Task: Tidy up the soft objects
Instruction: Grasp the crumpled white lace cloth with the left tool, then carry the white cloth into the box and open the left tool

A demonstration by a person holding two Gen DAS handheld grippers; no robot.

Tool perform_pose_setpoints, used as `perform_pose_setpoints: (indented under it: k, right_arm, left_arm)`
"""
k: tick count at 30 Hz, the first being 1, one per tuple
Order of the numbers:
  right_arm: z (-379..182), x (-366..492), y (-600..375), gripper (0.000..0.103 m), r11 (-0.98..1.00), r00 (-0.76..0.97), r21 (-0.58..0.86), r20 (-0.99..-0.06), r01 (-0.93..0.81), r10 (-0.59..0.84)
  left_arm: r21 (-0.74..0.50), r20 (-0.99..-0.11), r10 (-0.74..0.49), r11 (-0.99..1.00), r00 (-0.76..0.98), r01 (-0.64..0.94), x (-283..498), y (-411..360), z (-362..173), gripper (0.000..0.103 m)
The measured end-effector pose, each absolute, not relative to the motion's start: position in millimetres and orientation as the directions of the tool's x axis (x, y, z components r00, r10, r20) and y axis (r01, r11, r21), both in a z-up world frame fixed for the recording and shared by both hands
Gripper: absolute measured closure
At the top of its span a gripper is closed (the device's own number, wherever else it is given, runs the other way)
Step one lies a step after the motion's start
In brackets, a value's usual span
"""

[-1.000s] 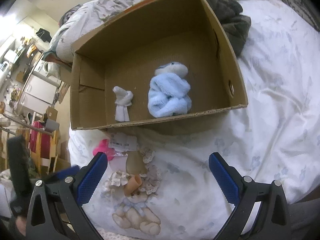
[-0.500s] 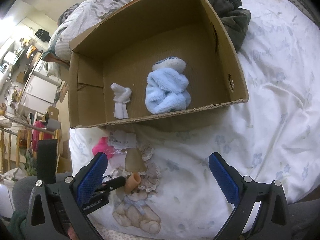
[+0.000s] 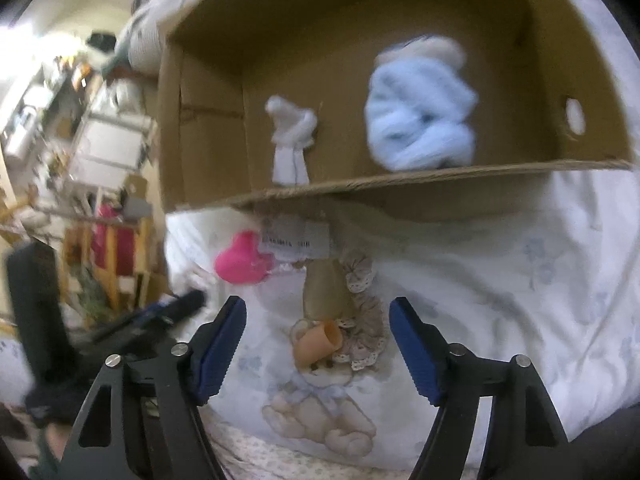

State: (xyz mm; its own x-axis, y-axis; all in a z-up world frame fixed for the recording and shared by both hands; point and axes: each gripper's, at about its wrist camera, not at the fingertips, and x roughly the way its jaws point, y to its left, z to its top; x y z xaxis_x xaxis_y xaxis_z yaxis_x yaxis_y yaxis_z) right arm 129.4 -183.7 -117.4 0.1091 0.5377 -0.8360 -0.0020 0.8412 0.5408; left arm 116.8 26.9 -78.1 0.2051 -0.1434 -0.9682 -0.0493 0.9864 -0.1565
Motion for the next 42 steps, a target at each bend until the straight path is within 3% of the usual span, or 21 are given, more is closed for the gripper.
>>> perform_pose_setpoints:
  k: [2,7,12,15,25,42]
  right_arm:
    - [-123.6,132.3,-171.7,0.047,0.844,0.076,0.536,-0.841,-0.02,0.536]
    - [-134.4,136.5,-150.4,0.05,0.88,0.051,0.468,-0.88,-0.081,0.472]
    - [-141.8,135.9,-143.2,0.081,0.898,0.036,0.426,-0.901,-0.106,0.432]
    - [-136.0,133.5,-146.0,0.093,0.883,0.047,0.457,-0.885,-0.112,0.464]
    - [-81.6,112.9,-190.9,0.094,0.783,0.181,0.615,-0.763,-0.095,0.621]
    - [2.2,103.8,-242.0,0.094,0.734,0.372,0.662,-0.65,-0.151,0.663]
  left_arm:
    - [-0.157,-0.966,-0.143,0.986,0.217,-0.049,118.9,31.0,-72.7,0.086]
    - [-0.146,-0.963,-0.135,0.989,0.234,-0.031,117.5,27.2,-69.1,0.086]
    - [-0.151,-0.963,-0.14,0.988,0.229,-0.031,116.8,23.8,-69.6,0.086]
    - [-0.146,-0.963,-0.136,0.989,0.233,-0.026,117.7,20.7,-70.1,0.086]
    - [-0.13,-0.943,-0.116,0.991,0.311,-0.027,109.4,24.5,-47.8,0.086]
    - [-0.088,-0.89,-0.097,0.995,0.445,0.04,124.5,11.4,30.8,0.086]
